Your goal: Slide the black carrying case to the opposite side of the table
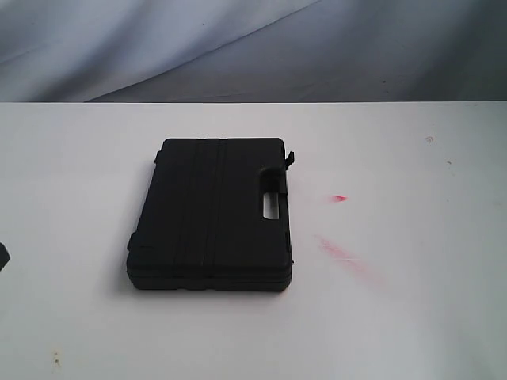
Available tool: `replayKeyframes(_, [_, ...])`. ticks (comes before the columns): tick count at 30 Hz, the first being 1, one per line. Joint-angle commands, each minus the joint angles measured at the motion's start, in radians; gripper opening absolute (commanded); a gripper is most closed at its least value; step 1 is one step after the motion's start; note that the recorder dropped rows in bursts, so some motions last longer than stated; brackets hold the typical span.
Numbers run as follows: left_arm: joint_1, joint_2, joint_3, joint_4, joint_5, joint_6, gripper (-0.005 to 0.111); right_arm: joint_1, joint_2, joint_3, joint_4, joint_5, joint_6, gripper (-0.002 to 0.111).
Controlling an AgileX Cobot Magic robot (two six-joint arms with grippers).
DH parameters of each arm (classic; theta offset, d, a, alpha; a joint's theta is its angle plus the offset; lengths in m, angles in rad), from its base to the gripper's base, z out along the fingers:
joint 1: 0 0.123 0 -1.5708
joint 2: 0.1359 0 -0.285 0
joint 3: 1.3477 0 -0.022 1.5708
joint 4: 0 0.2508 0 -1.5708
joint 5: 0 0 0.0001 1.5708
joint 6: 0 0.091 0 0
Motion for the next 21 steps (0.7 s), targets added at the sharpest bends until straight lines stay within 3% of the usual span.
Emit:
replayKeyframes(1, [0.002,-0.007,0.004,0.0,0.01,0.007,0.001,-0.008,-0.003,0.004,0.0,-0.003,0.0,0.0])
replayKeyframes(9, [-0.002,-0.107,0.004,0.0,0.066,0.007,0.001,-0.008,-0.003,0.004,0.0,-0.003,0.0,0.0])
replayKeyframes(15, [0.112,-0.368,0.004,0.0,0.197,0.003,0.001,-0.008,-0.003,0.004,0.0,-0.003,0.0,0.0])
replayKeyframes(21, [0.246,-0.368,0.004,-0.006,0.204,-0.027,0.001,-0.008,-0.003,0.004,0.0,-0.003,0.0,0.0])
